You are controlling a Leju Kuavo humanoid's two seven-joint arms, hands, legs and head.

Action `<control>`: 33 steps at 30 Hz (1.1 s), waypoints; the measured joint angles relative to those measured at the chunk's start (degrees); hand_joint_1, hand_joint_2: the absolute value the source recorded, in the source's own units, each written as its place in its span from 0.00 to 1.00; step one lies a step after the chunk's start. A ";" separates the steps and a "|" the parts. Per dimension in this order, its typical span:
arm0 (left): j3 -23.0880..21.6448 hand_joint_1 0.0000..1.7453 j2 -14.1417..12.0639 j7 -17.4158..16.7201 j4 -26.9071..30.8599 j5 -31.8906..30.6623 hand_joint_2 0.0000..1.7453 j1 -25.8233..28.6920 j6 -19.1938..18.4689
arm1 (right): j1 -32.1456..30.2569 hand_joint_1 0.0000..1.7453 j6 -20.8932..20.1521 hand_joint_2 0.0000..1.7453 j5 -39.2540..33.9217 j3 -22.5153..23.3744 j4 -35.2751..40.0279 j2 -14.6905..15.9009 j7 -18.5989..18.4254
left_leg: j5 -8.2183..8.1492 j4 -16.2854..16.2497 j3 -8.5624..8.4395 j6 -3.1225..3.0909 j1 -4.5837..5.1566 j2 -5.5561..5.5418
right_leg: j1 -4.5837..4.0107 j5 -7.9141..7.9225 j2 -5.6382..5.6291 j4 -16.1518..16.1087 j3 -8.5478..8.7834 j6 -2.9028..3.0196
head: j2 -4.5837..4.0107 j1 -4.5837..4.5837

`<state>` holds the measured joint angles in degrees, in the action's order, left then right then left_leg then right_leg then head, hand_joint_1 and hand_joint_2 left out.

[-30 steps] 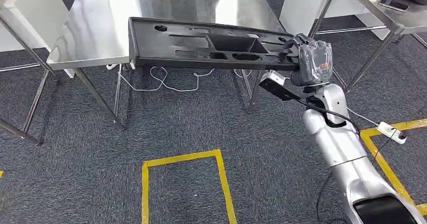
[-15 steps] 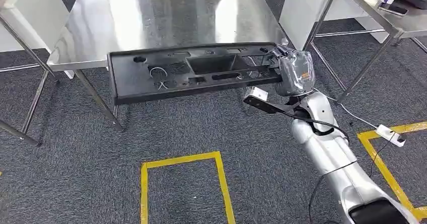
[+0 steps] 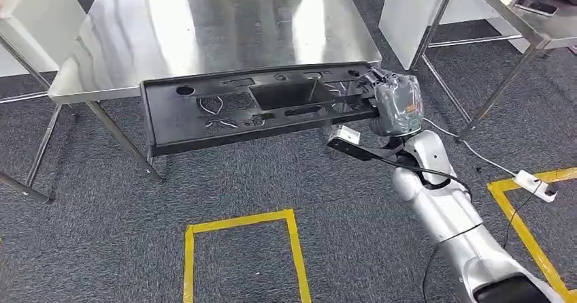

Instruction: Take the parts from the cabinet and place them on the table.

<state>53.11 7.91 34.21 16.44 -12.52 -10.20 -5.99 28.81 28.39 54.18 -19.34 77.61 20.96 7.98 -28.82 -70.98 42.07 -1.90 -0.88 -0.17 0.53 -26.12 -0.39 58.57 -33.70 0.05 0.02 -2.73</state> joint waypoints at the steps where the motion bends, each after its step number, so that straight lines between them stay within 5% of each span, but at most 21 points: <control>1: 0.00 0.00 0.00 -0.04 0.00 0.00 0.00 0.01 0.00 | -0.01 1.00 0.00 1.00 0.02 0.02 0.22 0.07 0.00 | 3.59 5.84 -2.43 -1.25 0.58 0.01 | -0.33 -0.33 0.00 -0.04 0.59 0.07 | -0.02 0.00; 2: 0.00 0.00 -0.18 -0.13 0.04 0.06 0.00 0.00 0.02 | -0.12 1.00 0.00 1.00 0.07 0.02 0.44 0.09 0.00 | 6.03 10.81 -4.48 -2.97 1.52 0.03 | 0.11 -0.62 0.00 -0.20 0.89 0.21 | -0.02 -0.06; 3: -0.02 0.00 -0.44 -0.33 0.02 0.13 0.00 -0.02 0.02 | -0.08 1.00 0.00 1.00 0.07 0.02 0.46 0.09 0.00 | 5.06 11.29 -4.93 -3.80 1.84 0.77 | -0.60 -0.82 0.04 -0.21 0.98 -0.09 | -0.02 -0.42; 6: -0.09 0.00 -0.35 -0.39 0.02 0.35 0.00 -0.15 0.02 | -0.72 1.00 0.00 1.00 -0.04 0.22 0.66 0.07 0.00 | 4.75 12.24 -5.20 -3.96 2.60 0.70 | 0.15 -1.10 0.34 -0.72 1.11 -0.75 | -0.02 -0.22; 7: -0.11 0.00 -0.33 -0.41 0.02 0.55 0.00 -0.11 0.02 | -0.76 1.00 0.00 1.00 0.00 0.37 1.11 0.13 0.00 | 4.96 13.54 -6.10 -4.00 2.49 0.65 | -0.38 -1.18 0.39 -1.31 1.63 -1.04 | -0.02 -0.20; 8: -0.22 0.00 -0.20 -0.46 0.00 0.55 0.00 0.00 0.00 | -1.02 1.00 0.02 1.00 0.04 0.57 1.46 0.33 0.00 | 5.70 14.98 -7.44 -3.31 1.74 0.67 | -0.27 -1.41 0.45 -0.21 1.02 -1.06 | -0.02 -0.33; 9: -0.35 0.00 -0.11 -0.52 0.00 0.55 0.00 -0.02 0.00 | -1.03 1.00 0.02 1.00 0.09 0.68 1.59 0.50 0.02 | 5.63 15.50 -8.03 -3.46 1.72 0.56 | -0.34 -2.34 0.36 2.11 0.01 -1.01 | -0.02 -0.35; 12: -0.79 0.00 0.22 -1.05 -0.02 0.48 0.00 -0.12 0.02 | -2.80 1.00 0.11 1.00 -0.06 1.22 2.55 1.14 -0.13 | 4.89 15.42 -8.81 -3.33 1.74 -0.01 | 0.18 -6.17 0.35 15.40 -8.20 -1.30 | -0.02 -0.35; 14: -1.01 0.00 0.33 -1.20 -0.07 0.48 0.00 -0.01 0.02 | -4.03 1.00 0.11 1.00 -0.09 1.66 3.19 1.47 -0.28 | 4.23 15.19 -9.32 -2.97 1.62 -0.33 | 0.48 -4.51 0.37 15.04 -9.34 -2.41 | -0.02 -0.37; 17: -1.27 0.00 0.40 -1.22 -0.20 0.48 0.00 0.03 -0.04 | -4.76 1.00 0.00 1.00 -0.07 2.23 4.41 2.19 -0.37 | 2.15 13.70 -10.30 -1.81 1.22 -0.65 | 1.52 3.37 0.59 -0.15 -3.32 -4.91 | -0.02 -0.44; 21: -1.44 0.00 0.31 -1.14 -0.33 0.48 0.00 0.03 -0.05 | -5.77 1.00 -0.33 1.00 0.08 2.93 5.68 2.47 -0.92 | 0.94 13.26 -10.31 -0.72 1.44 -0.69 | 0.68 2.54 0.40 -0.15 -2.66 -2.13 | -0.02 -0.13; 24: -1.66 0.00 0.37 -1.05 -0.35 0.55 0.00 -0.05 -0.13 | -5.99 1.00 -0.94 1.00 0.24 3.43 6.93 2.97 -1.07 | -0.99 10.39 -9.33 0.51 1.09 -0.32 | 1.36 1.84 0.32 -0.48 -1.62 -0.62 | 0.00 -0.04; 25: -1.70 0.00 0.37 -1.05 -0.35 0.59 0.00 -0.05 -0.13 | -6.00 1.00 -1.07 1.00 0.26 3.48 7.13 2.97 -1.07 | -2.14 7.82 -8.06 0.80 0.93 -0.24 | 1.34 1.67 0.32 -0.48 -1.41 -0.37 | 0.00 0.02; 26: -1.70 0.00 0.31 -1.05 -0.35 0.68 0.00 -0.04 -0.13 | -6.05 1.00 -1.33 1.00 0.26 3.54 7.41 2.97 -1.07 | -4.48 1.82 -4.72 1.25 0.63 -0.22 | 1.28 1.42 0.32 -0.48 -1.14 -0.07 | -0.02 0.00; 28: -1.73 0.00 0.35 -1.05 -0.37 0.74 0.00 0.04 -0.13 | -6.30 1.00 -1.38 1.00 0.26 3.58 7.58 2.97 -1.07 | -6.20 -4.90 -0.19 1.57 0.44 -0.15 | 1.21 1.03 0.31 -0.48 -0.84 0.07 | -0.02 0.02; 29: -1.73 0.00 0.37 -1.05 -0.42 0.88 0.00 0.16 -0.13 | -6.52 1.00 -1.44 1.00 0.26 3.58 7.69 2.97 -1.07 | -5.70 -6.33 1.36 1.57 0.34 -0.09 | 1.18 0.79 0.29 -0.47 -0.59 0.06 | 0.00 0.02; 31: -1.75 0.00 0.39 -1.05 -0.42 1.03 0.00 0.28 -0.15 | -6.73 1.00 -1.57 1.00 0.30 3.59 7.84 2.97 -1.07 | -2.29 -3.39 1.15 1.38 0.29 -0.03 | 1.17 0.29 0.24 -0.47 0.14 -0.05 | 0.00 0.02; 32: -1.75 0.00 0.37 -1.05 -0.42 1.09 0.00 0.25 -0.15 | -6.68 1.00 -1.71 1.00 0.42 3.61 7.98 2.97 -1.07 | 2.21 3.11 -1.31 0.90 0.32 -0.03 | 1.14 -0.19 0.22 -0.48 1.00 -0.18 | 0.00 0.02; 33: -1.75 0.00 0.37 -1.05 -0.42 1.14 0.00 0.24 -0.15 | -6.61 1.00 -1.88 1.00 0.42 3.61 8.09 2.97 -1.05 | 4.03 6.17 -2.61 0.63 0.36 -0.03 | 1.11 -0.41 0.22 -0.49 1.35 -0.26 | -0.02 0.00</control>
<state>51.36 8.28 33.16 16.02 -11.39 -9.96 -6.14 22.19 26.51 54.60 -15.74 85.70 23.93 6.93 -24.79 -64.81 39.46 -1.28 -0.53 -0.20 1.64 -26.54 -0.18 58.08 -32.35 -0.21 0.00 -2.73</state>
